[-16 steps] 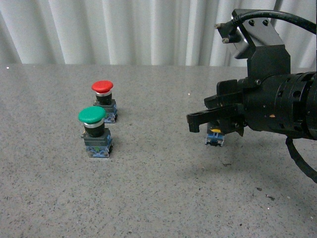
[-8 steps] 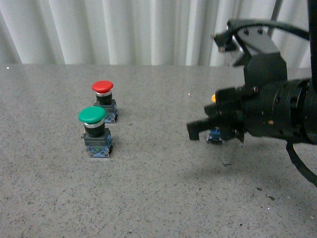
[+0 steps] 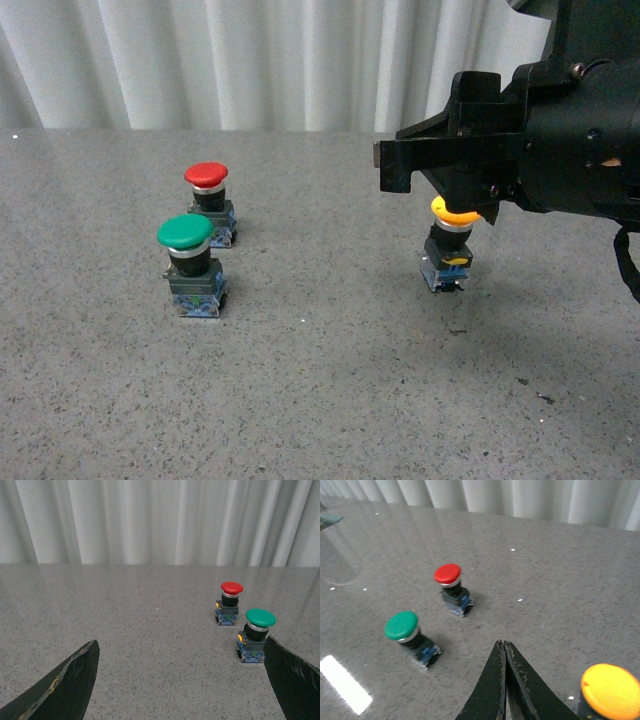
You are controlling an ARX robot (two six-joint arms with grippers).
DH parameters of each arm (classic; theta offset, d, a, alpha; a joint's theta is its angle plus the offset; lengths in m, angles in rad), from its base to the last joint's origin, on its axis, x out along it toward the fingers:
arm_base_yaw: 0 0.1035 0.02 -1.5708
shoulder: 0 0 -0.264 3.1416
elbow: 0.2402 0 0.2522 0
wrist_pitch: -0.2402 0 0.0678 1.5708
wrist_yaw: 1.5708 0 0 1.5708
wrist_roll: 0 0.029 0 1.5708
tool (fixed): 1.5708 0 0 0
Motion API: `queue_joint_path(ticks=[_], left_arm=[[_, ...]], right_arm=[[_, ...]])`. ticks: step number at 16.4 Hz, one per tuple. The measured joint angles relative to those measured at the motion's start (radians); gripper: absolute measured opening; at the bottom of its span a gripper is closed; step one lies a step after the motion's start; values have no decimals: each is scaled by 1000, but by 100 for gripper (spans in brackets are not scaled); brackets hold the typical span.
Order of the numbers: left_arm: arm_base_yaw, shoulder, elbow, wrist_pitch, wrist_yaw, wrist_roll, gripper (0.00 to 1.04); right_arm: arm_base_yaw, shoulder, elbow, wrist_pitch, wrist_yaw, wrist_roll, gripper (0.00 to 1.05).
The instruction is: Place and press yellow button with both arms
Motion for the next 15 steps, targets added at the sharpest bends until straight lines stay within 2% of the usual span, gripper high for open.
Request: queue_joint_path(ticks=[3, 6, 7, 8, 9, 10, 11, 13, 15], left_arm=[[0, 0, 0, 0, 0, 0, 98], [0, 0, 0, 0, 0, 0, 98], [0, 0, 0, 0, 1, 0, 98], [0, 0, 0, 0, 0, 0, 98], [0, 0, 0, 0, -2, 0, 98], [0, 0, 0, 0, -2, 0, 98], [0, 0, 0, 0, 1, 0, 98], [0, 0, 0, 0, 1, 0, 98], [0, 0, 0, 0, 0, 0, 98]], right_arm=[[0, -117, -42, 26, -49, 57, 2], [-80, -315, -113, 39, -30, 116, 2], [-79, -406, -173, -6, 193, 56, 2], [-117, -517, -250, -75, 341, -9, 2], [-207, -644, -319, -154, 390, -48, 2], [-333, -801, -378, -251, 325, -69, 2], [-418, -936, -415, -334, 257, -80, 2], [-440, -1106, -481, -346, 218, -87, 2], [-435, -1140, -533, -344, 215, -94, 2]])
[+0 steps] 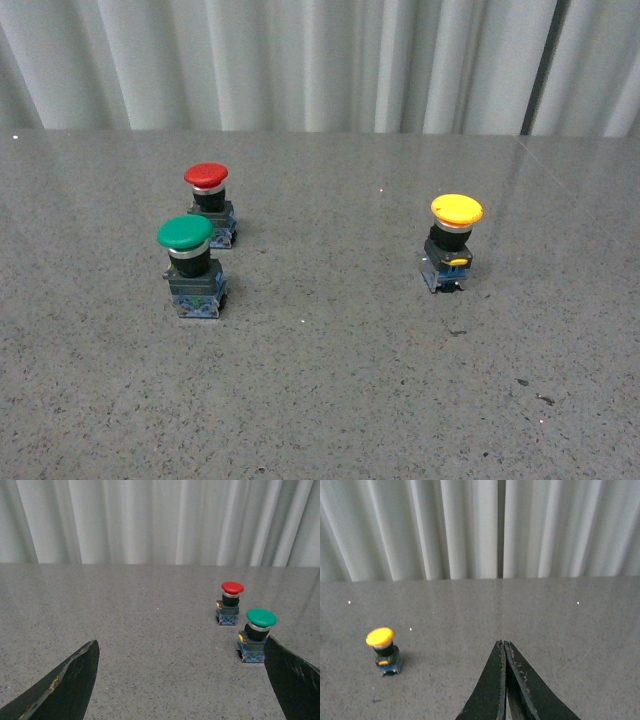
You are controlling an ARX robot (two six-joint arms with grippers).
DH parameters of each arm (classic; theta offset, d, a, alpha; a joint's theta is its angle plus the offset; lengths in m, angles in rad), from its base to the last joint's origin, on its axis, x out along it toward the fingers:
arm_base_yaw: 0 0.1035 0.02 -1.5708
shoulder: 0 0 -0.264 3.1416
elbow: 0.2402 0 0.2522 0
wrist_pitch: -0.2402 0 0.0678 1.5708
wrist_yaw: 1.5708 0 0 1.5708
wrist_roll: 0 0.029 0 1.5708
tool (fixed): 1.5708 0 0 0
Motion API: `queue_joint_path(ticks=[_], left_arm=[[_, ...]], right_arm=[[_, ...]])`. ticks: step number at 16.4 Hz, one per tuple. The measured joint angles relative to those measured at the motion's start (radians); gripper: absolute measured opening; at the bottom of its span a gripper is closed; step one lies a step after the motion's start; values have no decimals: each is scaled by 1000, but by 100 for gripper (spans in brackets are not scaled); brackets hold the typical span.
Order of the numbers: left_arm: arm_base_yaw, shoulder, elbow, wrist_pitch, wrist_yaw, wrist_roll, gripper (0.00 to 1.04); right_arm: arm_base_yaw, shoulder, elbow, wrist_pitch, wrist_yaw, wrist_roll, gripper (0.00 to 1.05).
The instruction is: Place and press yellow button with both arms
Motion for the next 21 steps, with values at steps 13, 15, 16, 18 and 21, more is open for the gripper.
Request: queue_joint_path(ticks=[13, 15, 16, 18, 21], left_arm=[[0, 0, 0, 0, 0, 0, 98], [0, 0, 0, 0, 0, 0, 98], [0, 0, 0, 0, 0, 0, 98], [0, 0, 0, 0, 1, 0, 98], [0, 0, 0, 0, 0, 0, 98]], right_arm=[[0, -245, -164, -80, 0, -7, 2], [0, -405, -185, -242, 0, -7, 2], [0, -430, -183, -226, 0, -8, 2], [0, -429, -185, -242, 0, -8, 2], [0, -429, -185, -243, 0, -8, 2]])
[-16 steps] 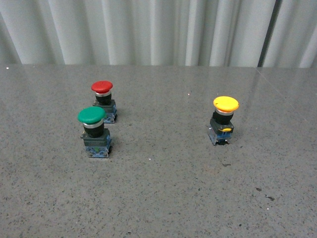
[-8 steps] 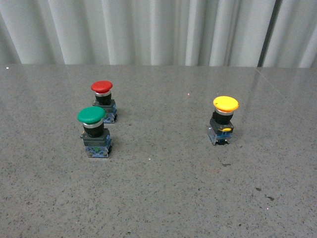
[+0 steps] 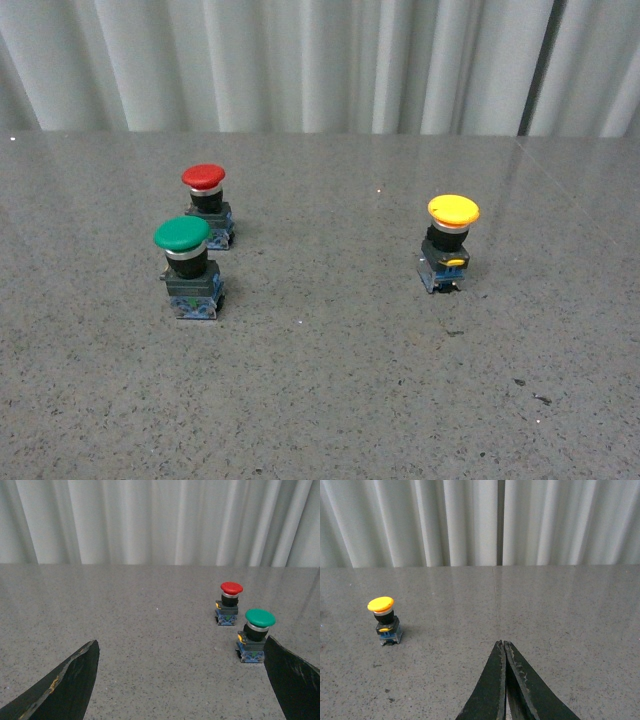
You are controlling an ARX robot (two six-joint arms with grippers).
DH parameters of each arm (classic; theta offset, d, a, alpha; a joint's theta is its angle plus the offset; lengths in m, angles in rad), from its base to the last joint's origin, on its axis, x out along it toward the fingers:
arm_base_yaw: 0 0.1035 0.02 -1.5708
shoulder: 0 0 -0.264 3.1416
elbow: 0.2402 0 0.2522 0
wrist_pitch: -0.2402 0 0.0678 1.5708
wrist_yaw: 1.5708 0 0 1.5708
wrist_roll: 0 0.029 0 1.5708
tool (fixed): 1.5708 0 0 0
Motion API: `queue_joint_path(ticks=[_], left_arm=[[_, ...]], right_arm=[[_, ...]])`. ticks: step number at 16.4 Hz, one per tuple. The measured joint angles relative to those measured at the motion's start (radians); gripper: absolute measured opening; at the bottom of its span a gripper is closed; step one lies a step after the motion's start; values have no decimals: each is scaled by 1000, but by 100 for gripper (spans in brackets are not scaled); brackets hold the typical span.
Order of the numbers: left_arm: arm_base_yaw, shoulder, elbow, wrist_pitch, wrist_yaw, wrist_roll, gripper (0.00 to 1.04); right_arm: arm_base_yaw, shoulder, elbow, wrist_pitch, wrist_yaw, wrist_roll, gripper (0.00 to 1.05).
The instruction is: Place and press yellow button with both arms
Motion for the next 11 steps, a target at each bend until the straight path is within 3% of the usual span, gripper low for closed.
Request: queue_joint_path(ticks=[2, 4, 8, 9, 11], left_arm=[[0, 0, 0, 0, 0, 0, 98], [0, 0, 0, 0, 0, 0, 98], [0, 0, 0, 0, 0, 0, 98], [0, 0, 0, 0, 0, 0, 98], [0, 0, 0, 0, 0, 0, 98]], right_arm=[[0, 0, 0, 0, 0, 0, 15], [0, 0, 0, 0, 0, 0, 36], [0, 0, 0, 0, 0, 0, 80], [0, 0, 0, 0, 0, 0, 100], [0, 0, 0, 0, 0, 0, 98]])
